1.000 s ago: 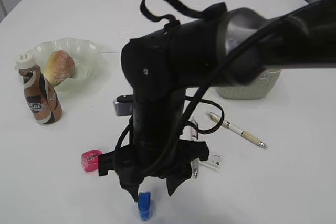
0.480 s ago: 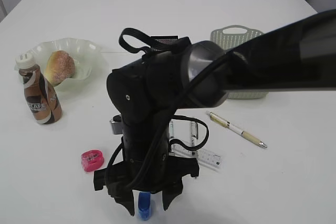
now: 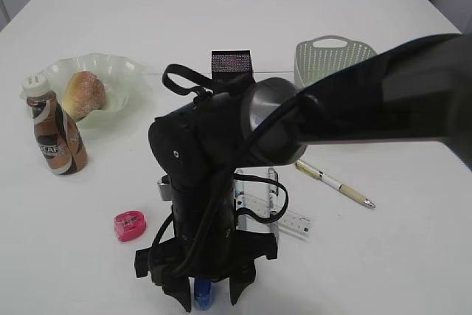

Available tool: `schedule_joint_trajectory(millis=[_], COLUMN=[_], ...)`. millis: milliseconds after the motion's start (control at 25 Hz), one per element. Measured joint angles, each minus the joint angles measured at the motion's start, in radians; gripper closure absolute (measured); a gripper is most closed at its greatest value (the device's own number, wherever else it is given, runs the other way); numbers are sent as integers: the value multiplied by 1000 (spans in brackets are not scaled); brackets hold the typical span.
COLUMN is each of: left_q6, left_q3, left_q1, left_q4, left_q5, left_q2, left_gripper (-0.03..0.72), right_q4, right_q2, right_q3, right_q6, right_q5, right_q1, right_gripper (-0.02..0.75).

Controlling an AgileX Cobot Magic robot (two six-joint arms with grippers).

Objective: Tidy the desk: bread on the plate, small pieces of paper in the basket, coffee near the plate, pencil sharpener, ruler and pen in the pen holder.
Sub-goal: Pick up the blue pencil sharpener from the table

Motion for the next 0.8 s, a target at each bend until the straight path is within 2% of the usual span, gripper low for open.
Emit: schedule_joint_trajectory(millis=[800], left_q6=[0], left_q3=[0], left_q1=[0], left_q4=[0], left_q5=[0], left_q2=[0], left_gripper=[319], right_q4=[0], right_q2=[11], right_q3=[-2], right_q6=[3], right_q5=[-28], right_q1=[0], right_gripper=[300])
